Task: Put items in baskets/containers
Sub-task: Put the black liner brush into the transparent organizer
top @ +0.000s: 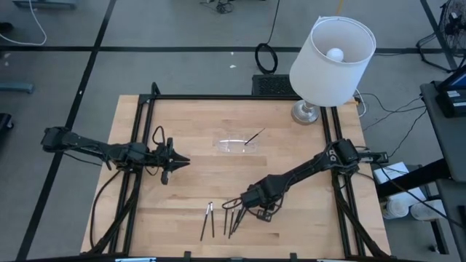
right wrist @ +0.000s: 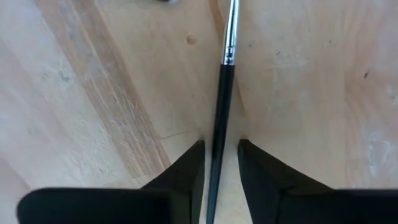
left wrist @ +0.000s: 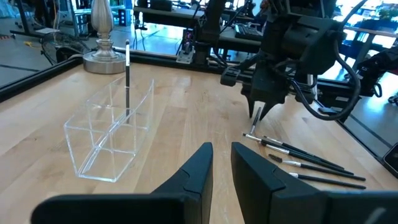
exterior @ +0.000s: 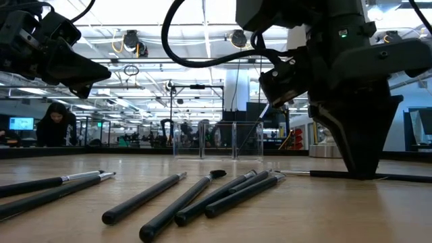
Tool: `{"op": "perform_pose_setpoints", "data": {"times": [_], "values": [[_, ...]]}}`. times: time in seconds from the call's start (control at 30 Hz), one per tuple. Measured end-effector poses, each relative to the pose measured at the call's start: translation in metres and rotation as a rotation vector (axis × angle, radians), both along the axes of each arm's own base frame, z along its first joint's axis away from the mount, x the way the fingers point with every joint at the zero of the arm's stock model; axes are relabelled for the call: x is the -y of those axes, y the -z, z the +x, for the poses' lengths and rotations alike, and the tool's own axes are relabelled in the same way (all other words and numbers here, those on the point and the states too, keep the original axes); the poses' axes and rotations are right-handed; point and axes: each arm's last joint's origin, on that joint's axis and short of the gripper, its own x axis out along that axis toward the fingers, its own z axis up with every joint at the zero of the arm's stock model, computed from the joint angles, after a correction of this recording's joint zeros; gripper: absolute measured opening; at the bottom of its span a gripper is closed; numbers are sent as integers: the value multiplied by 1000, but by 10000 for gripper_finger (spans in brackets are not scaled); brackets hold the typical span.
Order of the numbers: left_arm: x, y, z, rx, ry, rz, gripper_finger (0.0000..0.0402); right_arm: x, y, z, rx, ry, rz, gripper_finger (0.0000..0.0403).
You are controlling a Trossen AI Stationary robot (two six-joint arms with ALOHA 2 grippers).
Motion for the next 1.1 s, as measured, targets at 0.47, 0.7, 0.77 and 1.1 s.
{"op": "perform_pose_setpoints", "data": {"times": [0.47,0.7,0.77,1.1], "values": [[0,0,0,0,2,1,65,-9,0,-3,52,-59,-88,4],[0,0,0,3,1,0,65,-11,-31,-4,183,1,-125,1],[0,0,0,2,1,-1,65,-11,-39,-3,221,5,-125,1],[0,0,0,1,0,-12,65,-10,-52,-1,290,8,-117,0]]}}
